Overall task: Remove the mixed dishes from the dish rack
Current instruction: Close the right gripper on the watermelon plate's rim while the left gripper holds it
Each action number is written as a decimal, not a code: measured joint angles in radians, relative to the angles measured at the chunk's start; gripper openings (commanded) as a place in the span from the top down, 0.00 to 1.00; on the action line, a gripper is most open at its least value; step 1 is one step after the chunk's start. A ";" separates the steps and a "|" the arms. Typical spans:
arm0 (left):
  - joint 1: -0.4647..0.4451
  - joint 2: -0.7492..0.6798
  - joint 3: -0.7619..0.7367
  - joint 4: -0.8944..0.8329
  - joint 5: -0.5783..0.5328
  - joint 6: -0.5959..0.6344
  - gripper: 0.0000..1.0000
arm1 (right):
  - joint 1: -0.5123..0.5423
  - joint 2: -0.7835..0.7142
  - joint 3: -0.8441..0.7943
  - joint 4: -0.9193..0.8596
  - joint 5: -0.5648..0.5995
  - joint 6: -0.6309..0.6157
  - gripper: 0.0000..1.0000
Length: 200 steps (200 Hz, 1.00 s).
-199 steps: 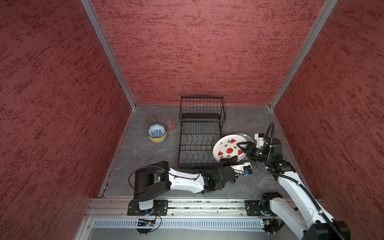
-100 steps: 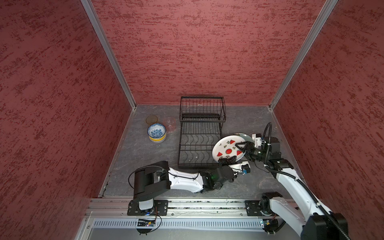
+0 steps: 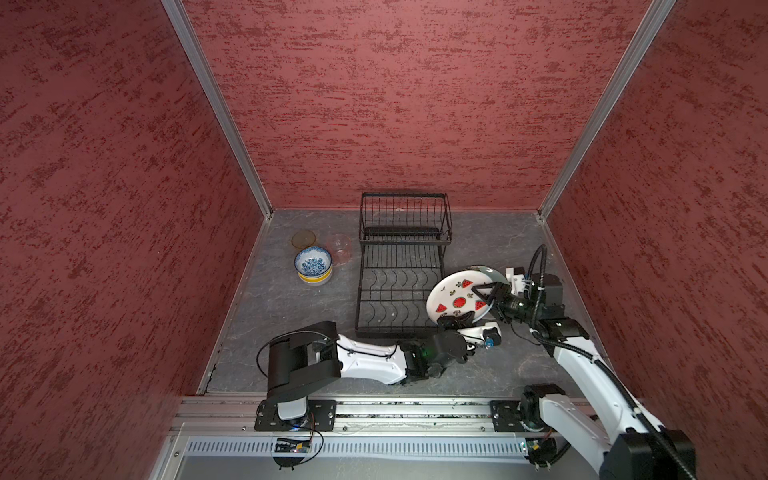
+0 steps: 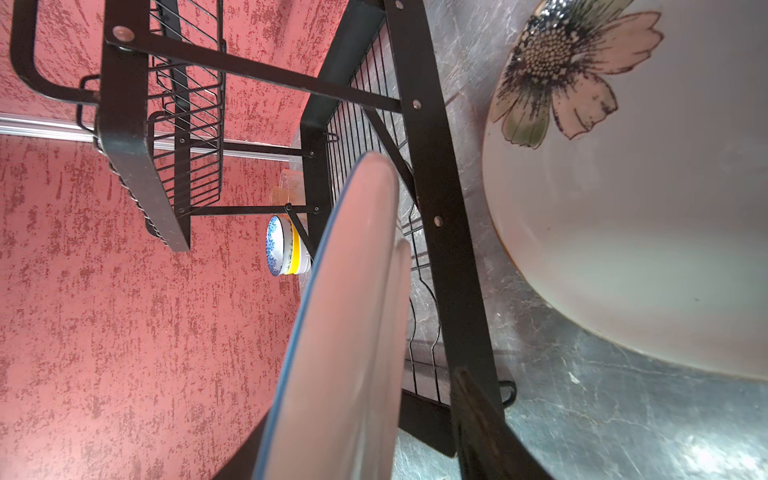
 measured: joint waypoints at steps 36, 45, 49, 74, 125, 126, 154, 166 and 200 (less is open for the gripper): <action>0.000 0.000 0.002 0.025 0.000 0.000 1.00 | -0.008 0.000 0.032 -0.029 -0.012 -0.003 0.52; 0.000 0.000 0.002 0.021 0.001 -0.001 1.00 | -0.012 0.000 0.042 -0.034 -0.017 0.002 0.43; 0.000 0.000 0.001 0.017 0.004 -0.005 1.00 | -0.016 0.000 0.048 -0.033 -0.018 0.002 0.40; 0.004 0.002 -0.003 -0.004 0.009 -0.015 1.00 | -0.040 -0.002 0.074 -0.039 -0.019 0.006 0.29; 0.014 0.005 -0.019 -0.015 -0.005 -0.004 1.00 | -0.053 -0.007 0.089 -0.034 -0.019 -0.004 0.35; 0.014 0.006 -0.019 -0.014 -0.006 -0.004 1.00 | -0.053 -0.007 0.089 -0.034 -0.019 -0.005 0.35; 0.016 0.017 -0.019 0.019 -0.019 0.018 1.00 | -0.055 -0.008 0.089 -0.034 -0.022 -0.014 0.42; 0.016 0.028 -0.019 0.040 -0.029 0.032 1.00 | -0.055 -0.008 0.089 -0.036 -0.021 -0.026 0.43; 0.015 0.055 -0.017 0.085 -0.038 0.066 1.00 | -0.060 -0.001 0.089 -0.043 -0.026 -0.053 0.44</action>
